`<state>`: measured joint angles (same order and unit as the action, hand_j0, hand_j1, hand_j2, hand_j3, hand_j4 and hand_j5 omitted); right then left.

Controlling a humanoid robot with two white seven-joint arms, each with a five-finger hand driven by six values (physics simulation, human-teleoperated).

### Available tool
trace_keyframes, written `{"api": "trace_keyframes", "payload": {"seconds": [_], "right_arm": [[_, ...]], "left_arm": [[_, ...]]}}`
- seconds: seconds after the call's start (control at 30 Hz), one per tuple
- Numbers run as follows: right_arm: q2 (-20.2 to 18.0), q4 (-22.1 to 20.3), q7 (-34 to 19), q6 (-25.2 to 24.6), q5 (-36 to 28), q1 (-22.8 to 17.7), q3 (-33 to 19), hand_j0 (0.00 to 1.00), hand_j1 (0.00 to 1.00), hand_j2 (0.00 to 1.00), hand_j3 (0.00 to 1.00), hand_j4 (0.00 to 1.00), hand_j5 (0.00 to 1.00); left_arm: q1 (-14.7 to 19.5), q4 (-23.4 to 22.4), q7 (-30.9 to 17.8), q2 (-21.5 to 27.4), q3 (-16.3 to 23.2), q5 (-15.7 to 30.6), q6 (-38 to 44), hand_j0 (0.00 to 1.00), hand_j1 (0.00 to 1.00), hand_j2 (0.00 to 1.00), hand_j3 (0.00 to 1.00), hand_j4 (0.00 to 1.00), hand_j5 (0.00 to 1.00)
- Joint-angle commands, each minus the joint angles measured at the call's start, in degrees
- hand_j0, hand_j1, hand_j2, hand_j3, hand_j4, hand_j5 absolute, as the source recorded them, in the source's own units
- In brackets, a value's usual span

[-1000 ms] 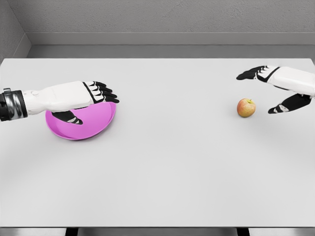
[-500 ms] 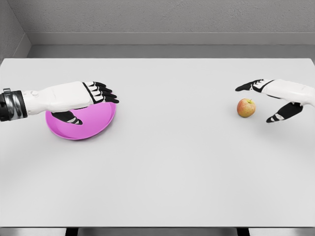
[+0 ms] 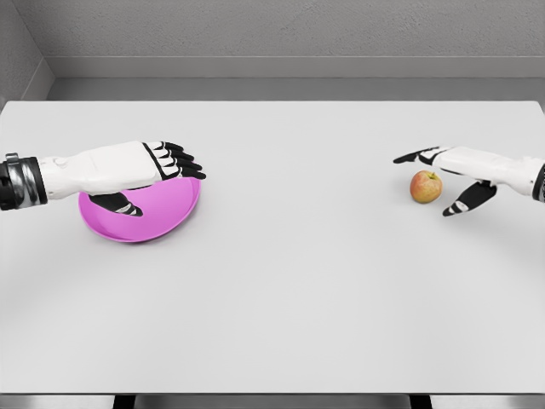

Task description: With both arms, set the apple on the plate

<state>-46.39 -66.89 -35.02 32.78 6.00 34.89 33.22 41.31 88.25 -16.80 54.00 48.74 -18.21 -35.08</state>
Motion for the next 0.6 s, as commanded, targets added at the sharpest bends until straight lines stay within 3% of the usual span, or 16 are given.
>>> {"api": "trace_keyframes", "payload": {"seconds": [0.0, 0.3, 0.57], "right_arm": [[0.9, 1.5, 0.0, -0.3, 0.6, 0.0, 0.3, 1.0, 1.0, 1.0, 1.0, 1.0, 1.0], [0.9, 4.1, 0.0, -0.2, 0.7, 1.5, 0.3, 1.0, 1.0, 1.0, 1.0, 1.0, 1.0], [3.2, 6.6, 0.0, -0.1, 2.2, 1.9, 0.3, 1.0, 1.0, 1.0, 1.0, 1.0, 1.0]], "left_arm": [[0.0, 0.0, 0.0, 0.0, -0.1, 0.4, 0.1, 1.0, 1.0, 1.0, 1.0, 1.0, 1.0], [0.0, 0.0, 0.0, 0.0, -0.1, 0.4, 0.1, 1.0, 1.0, 1.0, 1.0, 1.0, 1.0], [0.1, 0.0, -0.3, 0.0, -0.1, 0.3, 0.1, 1.0, 1.0, 1.0, 1.0, 1.0, 1.0]]}}
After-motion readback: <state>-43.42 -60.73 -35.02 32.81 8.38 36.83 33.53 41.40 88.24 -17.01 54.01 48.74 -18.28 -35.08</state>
